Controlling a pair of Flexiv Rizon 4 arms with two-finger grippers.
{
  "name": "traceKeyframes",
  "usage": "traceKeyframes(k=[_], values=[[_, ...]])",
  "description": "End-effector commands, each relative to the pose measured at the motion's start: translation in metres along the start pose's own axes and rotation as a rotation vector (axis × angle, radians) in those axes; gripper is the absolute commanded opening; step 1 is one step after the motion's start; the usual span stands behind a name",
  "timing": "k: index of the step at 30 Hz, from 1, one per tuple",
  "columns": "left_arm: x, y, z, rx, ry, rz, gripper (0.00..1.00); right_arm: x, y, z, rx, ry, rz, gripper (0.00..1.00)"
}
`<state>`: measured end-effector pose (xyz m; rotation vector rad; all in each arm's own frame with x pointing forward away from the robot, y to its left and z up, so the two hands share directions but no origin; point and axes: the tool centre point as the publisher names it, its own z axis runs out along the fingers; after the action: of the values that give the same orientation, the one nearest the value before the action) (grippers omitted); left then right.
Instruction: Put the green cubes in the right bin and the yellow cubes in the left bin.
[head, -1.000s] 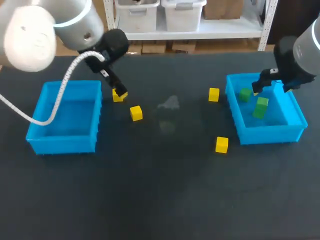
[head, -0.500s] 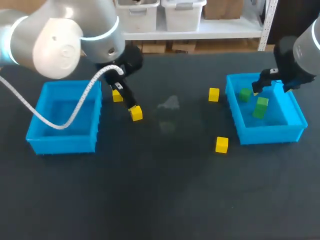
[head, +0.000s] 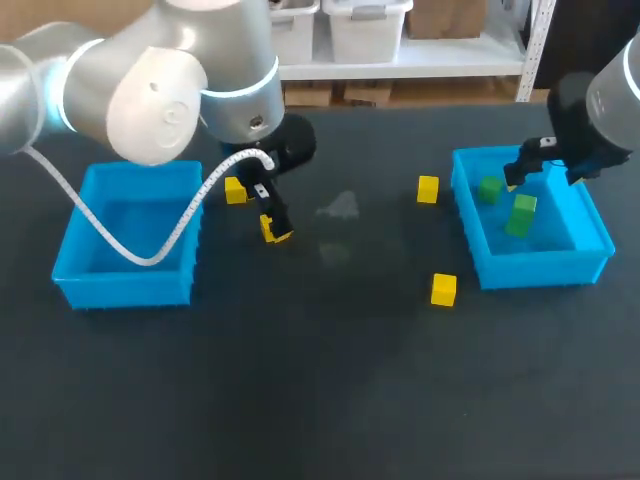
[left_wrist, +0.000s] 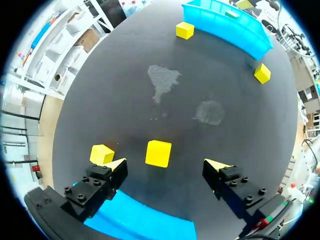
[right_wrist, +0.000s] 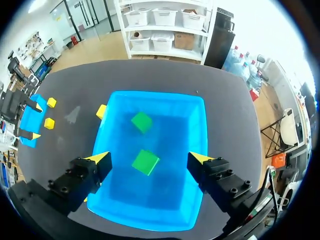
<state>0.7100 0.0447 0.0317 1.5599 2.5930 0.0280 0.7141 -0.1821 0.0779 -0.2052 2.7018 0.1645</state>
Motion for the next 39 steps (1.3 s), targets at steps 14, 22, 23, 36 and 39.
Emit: traceKeyframes(k=[14,22,23,36,39], values=[[0.000,0.003,0.021,0.010,0.036,0.058,1.00,0.001,0.000,-0.001,0.003,-0.005,0.001,1.00],[-0.003,0.003,0.030,0.009,0.063,0.065,1.00,0.001,0.000,-0.001,0.003,-0.005,0.001,1.00],[-0.004,0.003,0.031,0.008,0.067,0.066,1.00,0.001,0.000,-0.001,0.003,-0.005,0.001,1.00],[-0.014,0.005,0.043,-0.021,0.104,0.084,0.50,0.001,0.000,-0.001,0.003,-0.005,0.001,1.00],[-0.014,0.005,0.045,-0.026,0.107,0.084,0.00,0.001,0.000,-0.001,0.003,-0.005,0.001,1.00]])
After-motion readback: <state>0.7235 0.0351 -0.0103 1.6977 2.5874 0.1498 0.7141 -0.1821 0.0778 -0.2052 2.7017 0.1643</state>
